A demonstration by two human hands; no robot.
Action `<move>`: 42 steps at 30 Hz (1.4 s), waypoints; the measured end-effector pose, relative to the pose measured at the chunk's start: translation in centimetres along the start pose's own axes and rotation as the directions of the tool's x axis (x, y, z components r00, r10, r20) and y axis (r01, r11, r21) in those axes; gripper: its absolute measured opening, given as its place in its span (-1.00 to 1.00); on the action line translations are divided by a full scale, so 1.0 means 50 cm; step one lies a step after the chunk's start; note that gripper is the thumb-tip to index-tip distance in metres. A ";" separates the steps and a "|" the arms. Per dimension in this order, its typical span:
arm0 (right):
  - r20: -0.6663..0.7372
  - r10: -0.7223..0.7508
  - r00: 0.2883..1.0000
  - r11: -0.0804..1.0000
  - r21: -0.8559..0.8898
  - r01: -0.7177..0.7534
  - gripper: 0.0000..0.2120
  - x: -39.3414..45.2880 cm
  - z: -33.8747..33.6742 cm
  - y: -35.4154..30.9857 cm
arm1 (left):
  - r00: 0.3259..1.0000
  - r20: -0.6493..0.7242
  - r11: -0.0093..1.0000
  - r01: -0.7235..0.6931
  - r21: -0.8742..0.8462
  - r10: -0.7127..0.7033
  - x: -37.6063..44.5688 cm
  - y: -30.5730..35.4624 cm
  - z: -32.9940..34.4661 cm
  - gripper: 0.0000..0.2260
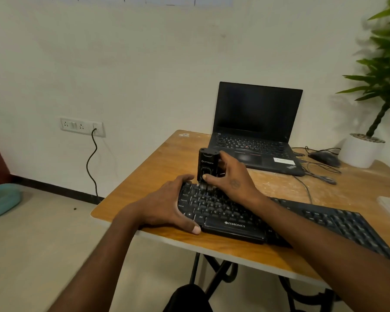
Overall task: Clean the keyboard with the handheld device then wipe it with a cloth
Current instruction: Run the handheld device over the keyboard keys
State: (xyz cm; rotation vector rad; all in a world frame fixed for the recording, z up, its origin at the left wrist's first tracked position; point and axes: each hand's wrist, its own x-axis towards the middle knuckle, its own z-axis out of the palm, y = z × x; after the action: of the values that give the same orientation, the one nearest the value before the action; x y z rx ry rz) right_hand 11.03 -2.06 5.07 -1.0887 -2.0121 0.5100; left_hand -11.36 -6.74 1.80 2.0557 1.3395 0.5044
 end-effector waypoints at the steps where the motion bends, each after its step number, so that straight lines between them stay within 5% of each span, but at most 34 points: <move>1: -0.008 0.011 1.000 1.000 -0.004 -0.011 -0.54 0.006 0.000 0.004 | 1.000 0.015 0.999 -0.005 -0.037 0.005 -0.001 0.000 -0.003 0.15; 5: -0.014 0.024 1.000 1.000 0.000 -0.024 -0.55 0.000 -0.008 -0.001 | 0.994 0.111 0.982 -0.001 -0.188 0.022 -0.003 -0.005 -0.023 0.12; 13: 0.201 -0.110 0.973 0.982 0.171 0.075 -0.48 -0.102 0.016 -0.083 | 0.997 0.069 0.991 -0.023 -0.133 0.032 0.002 -0.005 -0.020 -0.03; 22: 0.017 0.004 1.000 0.999 0.036 -0.004 -0.52 0.008 0.022 -0.024 | 0.997 0.075 0.984 0.001 -0.179 0.013 -0.008 0.000 -0.019 0.14; 32: 0.178 -0.127 0.976 0.987 0.123 0.106 -0.51 -0.090 0.031 -0.087 | 0.995 0.070 0.973 -0.046 -0.227 0.064 -0.008 -0.003 -0.017 0.14; 42: 0.002 -0.014 1.000 0.999 0.049 0.014 -0.52 0.015 0.049 -0.042 | 0.998 0.039 0.961 -0.027 -0.274 0.040 -0.008 -0.002 -0.015 0.28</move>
State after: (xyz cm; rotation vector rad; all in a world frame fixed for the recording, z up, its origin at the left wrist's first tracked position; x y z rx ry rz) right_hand 7.78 -2.57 5.23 -1.0438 -1.9977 0.5507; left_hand -12.07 -6.86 2.31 1.8537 1.1410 0.6183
